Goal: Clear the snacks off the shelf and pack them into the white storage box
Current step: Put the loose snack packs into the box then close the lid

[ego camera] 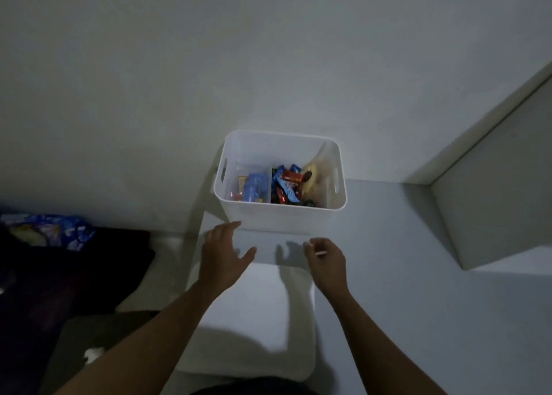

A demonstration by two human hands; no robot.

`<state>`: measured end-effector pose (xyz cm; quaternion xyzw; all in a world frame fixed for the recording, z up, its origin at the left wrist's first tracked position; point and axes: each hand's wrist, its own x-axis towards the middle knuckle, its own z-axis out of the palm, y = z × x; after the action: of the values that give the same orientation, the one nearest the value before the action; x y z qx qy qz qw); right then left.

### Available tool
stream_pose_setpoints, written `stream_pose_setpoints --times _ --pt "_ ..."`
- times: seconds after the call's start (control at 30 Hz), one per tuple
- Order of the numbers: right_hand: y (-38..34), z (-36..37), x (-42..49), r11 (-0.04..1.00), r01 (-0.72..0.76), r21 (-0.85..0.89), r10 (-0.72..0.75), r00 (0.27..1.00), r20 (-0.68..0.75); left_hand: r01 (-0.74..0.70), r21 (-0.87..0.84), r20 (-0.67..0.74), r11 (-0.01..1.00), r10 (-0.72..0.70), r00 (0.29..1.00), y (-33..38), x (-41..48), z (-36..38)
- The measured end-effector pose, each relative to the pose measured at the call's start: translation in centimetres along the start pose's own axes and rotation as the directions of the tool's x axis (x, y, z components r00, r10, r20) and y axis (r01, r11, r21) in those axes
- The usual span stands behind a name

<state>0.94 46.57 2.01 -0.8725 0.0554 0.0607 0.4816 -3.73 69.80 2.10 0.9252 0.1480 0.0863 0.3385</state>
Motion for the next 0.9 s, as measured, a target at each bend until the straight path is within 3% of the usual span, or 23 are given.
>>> stream_pose_setpoints --times 0.1,0.17,0.23,0.33,0.57,0.73,0.9 --pt "6.0 1.1 -3.6 0.948 -0.154 -0.278 0.216 0.953 0.21 0.222 0.182 0.209 0.958 -0.258 0.943 -5.7 -3.8 0.8" --pt "8.5 1.6 -5.7 0.891 -0.168 -0.421 0.293 0.923 0.25 0.355 0.282 0.275 0.891 -0.43 0.86 -8.6 -6.0 1.0" --pt "9.2 1.9 -7.1 0.867 -0.188 -0.461 0.329 0.912 0.246 0.454 0.253 0.329 0.854 -0.517 0.79 -10.3 -7.6 1.1" --pt "8.5 2.3 -7.9 0.899 -0.234 -0.37 0.335 0.912 0.237 0.49 0.124 0.386 0.863 -0.497 0.777 -11.1 -8.4 1.1" --pt "6.5 3.0 -7.0 0.945 -0.247 -0.215 0.287 0.941 0.18 0.436 0.16 0.279 0.886 -0.464 0.84 -9.7 -6.9 0.6" --pt "4.6 2.3 -7.7 0.978 -0.135 -0.159 0.137 0.991 0.001 0.327 0.048 0.113 0.944 -0.33 0.937 -7.9 -6.0 -0.6" --pt "1.2 0.9 -7.1 0.981 0.016 -0.194 -0.053 0.981 -0.188 0.188 -0.12 -0.097 0.975 -0.2 0.975 -4.1 -4.6 -2.6"
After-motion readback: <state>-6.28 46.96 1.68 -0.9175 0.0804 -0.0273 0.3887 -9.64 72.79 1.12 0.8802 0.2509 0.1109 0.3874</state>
